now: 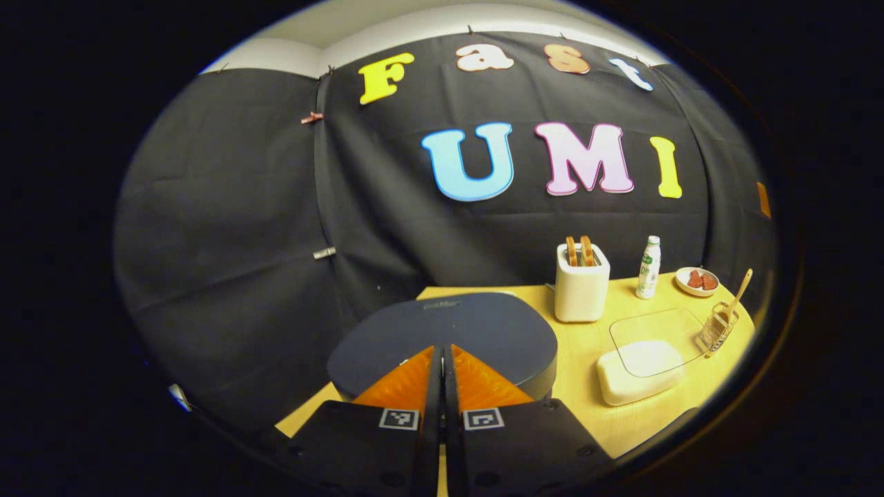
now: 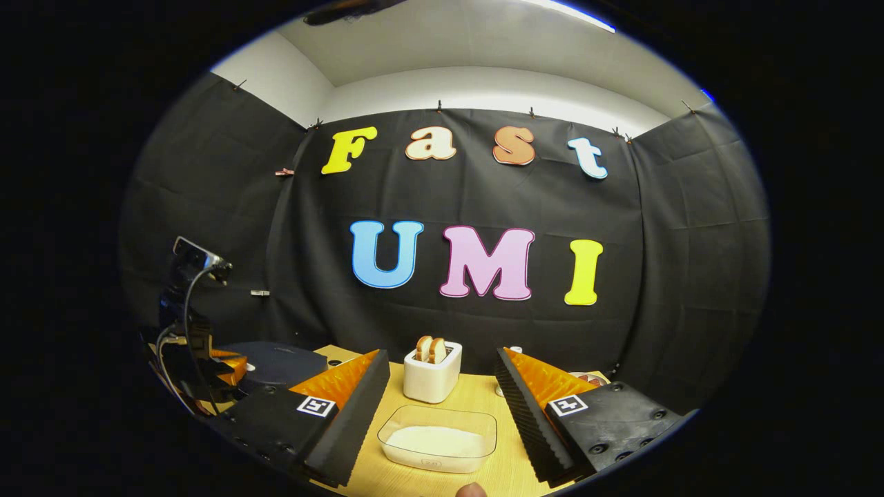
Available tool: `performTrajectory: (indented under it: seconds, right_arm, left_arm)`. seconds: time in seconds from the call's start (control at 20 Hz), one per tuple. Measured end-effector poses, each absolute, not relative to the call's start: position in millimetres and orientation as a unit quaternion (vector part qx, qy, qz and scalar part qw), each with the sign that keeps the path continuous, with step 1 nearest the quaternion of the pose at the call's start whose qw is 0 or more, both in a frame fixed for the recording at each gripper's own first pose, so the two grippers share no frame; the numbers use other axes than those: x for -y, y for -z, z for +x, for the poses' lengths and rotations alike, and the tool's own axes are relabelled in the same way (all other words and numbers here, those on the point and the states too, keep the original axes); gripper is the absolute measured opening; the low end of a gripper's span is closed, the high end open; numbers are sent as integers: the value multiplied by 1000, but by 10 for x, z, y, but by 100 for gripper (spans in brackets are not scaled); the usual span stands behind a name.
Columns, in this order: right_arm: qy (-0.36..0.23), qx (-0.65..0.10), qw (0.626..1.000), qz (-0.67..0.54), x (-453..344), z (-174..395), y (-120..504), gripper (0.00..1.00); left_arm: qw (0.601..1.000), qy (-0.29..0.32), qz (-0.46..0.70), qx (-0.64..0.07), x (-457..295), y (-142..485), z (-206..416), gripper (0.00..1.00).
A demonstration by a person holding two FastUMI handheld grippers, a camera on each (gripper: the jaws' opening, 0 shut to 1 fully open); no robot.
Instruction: Close the left gripper, press the button to open the rice cooker; take a wooden spoon from the chopstick holder with the right hand, scoop a spoonful of rice and pour it into the rice cooker, then put the wooden spoon back into the chopstick holder.
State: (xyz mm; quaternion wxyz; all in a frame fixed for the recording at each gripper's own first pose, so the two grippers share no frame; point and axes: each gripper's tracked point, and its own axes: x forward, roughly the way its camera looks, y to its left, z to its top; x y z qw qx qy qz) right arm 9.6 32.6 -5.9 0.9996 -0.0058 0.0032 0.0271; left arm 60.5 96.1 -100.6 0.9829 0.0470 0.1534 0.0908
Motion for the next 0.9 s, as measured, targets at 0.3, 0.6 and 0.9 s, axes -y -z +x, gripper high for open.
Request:
performTrajectory:
  seconds: [0.3, 0.6, 0.9]
  right_arm:
    - [-24, 1, 1000, 0, -287, 95, 22, 96]
    - [-23, -2, 1000, 2, -215, 87, 46, 96]
    - [-5, -13, 1000, 13, 28, 109, 118, 96]
  left_arm:
    - [985, -101, 52, -128, -1003, 777, 601, 28]
    - [992, -95, 75, -39, -872, 164, 424, 68]
    - [993, -87, 74, 0, -630, -115, 383, 80]
